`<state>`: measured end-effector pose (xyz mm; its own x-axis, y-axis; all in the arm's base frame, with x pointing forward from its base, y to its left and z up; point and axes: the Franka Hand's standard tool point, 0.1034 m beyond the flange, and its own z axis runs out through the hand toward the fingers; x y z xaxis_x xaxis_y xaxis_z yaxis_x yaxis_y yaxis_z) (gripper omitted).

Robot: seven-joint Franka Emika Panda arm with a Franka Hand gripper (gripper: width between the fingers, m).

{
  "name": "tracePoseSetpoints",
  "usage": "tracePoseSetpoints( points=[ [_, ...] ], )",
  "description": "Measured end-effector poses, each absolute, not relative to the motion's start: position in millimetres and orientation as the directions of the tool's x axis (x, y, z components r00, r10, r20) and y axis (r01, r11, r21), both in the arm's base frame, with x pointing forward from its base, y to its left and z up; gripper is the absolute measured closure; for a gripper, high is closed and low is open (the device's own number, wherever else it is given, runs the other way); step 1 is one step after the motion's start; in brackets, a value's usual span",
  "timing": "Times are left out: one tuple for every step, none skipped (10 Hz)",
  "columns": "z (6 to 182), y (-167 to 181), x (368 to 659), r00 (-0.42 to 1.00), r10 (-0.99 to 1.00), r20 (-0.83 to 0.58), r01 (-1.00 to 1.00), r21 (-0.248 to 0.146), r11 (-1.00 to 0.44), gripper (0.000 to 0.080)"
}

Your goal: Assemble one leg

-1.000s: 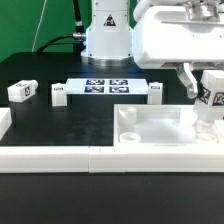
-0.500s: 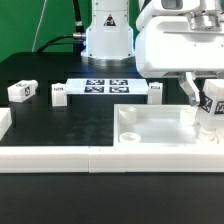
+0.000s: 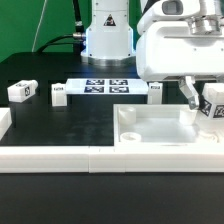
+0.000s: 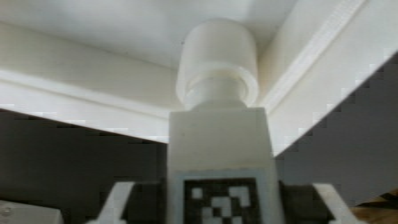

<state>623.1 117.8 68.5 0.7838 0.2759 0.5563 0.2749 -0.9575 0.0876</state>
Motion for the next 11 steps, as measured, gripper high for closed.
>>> tracePoseSetpoints(
  points=[
    [67.5, 117.5, 623.4, 0.782, 0.264, 0.564, 0.264, 0.083, -0.961, 0.0509],
    [67.5, 117.3, 623.9, 0.782, 0.257, 0.568, 0.261, 0.077, -0.962, 0.0509],
    [67.5, 116.8, 624.0, 0.782, 0.255, 0.568, 0.260, 0.075, -0.963, 0.0509],
    [67.6, 115.8, 624.4, 0.782, 0.254, 0.569, 0.259, 0.073, -0.963, 0.0509],
    [67.8, 115.8, 624.7, 0.784, 0.253, 0.567, 0.259, 0.073, -0.963, 0.0509],
    [66.8, 115.6, 624.2, 0.787, 0.254, 0.563, 0.259, 0.072, -0.963, 0.0509],
    [66.2, 115.6, 623.8, 0.788, 0.254, 0.561, 0.259, 0.072, -0.963, 0.0404],
    [66.2, 115.6, 623.8, 0.788, 0.254, 0.560, 0.260, 0.072, -0.963, 0.0268],
    [66.0, 115.6, 623.7, 0.788, 0.254, 0.560, 0.260, 0.072, -0.963, 0.0268],
    [66.0, 115.6, 623.6, 0.788, 0.254, 0.560, 0.260, 0.072, -0.963, 0.0175],
    [65.9, 115.6, 623.6, 0.789, 0.254, 0.560, 0.260, 0.072, -0.963, 0.0156]
  ],
)
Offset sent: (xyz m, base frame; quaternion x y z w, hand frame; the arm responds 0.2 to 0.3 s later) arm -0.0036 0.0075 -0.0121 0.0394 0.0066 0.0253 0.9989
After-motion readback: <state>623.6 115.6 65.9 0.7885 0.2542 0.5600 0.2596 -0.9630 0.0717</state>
